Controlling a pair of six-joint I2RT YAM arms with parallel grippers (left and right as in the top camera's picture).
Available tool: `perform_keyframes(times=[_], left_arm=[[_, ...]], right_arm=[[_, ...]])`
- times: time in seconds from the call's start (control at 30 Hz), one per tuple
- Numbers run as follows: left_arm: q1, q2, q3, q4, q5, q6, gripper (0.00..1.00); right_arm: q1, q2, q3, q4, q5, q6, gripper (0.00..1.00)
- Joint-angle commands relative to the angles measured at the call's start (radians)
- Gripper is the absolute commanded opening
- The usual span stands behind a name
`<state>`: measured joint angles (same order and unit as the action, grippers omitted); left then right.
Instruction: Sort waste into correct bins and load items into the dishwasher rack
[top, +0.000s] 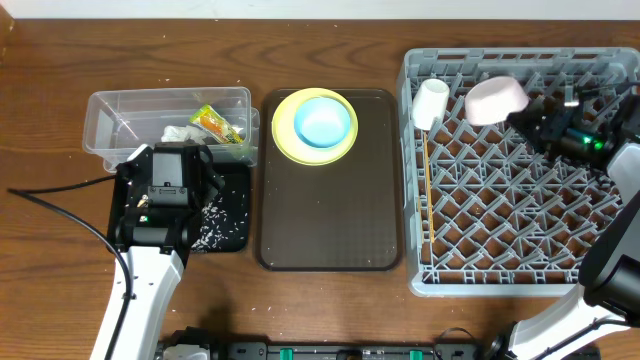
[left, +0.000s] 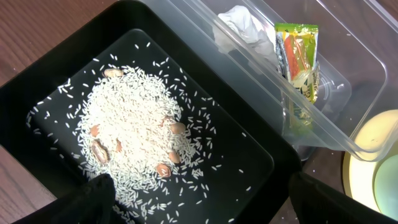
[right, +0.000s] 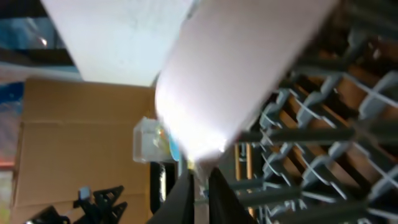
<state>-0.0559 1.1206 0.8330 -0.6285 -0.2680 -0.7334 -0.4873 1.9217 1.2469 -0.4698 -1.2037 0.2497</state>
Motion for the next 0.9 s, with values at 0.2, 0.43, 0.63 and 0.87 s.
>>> perform_keyframes(times=[0.2,0.43,0.63,0.87], left_arm=[[0.005,0.004,0.026,-0.003,-0.002,-0.006,0.92],[0.005,0.004,0.026,-0.003,-0.002,-0.006,0.92],[0.005,0.004,0.026,-0.003,-0.002,-0.006,0.92],[0.005,0.004,0.026,-0.003,-0.002,-0.006,0.92]], right_arm=[[-0.017,0.011,-0.007,-0.147,0.117,-0.195,0.08],[-0.024,-0.037,-0.004,-0.208,0.22,-0.21,0.05],[-0.006,-0.177,-0.004,-0.222,0.336,-0.209,0.05],[0.099,-0.383,-0.004,-0.206,0.689,-0.202,0.1]])
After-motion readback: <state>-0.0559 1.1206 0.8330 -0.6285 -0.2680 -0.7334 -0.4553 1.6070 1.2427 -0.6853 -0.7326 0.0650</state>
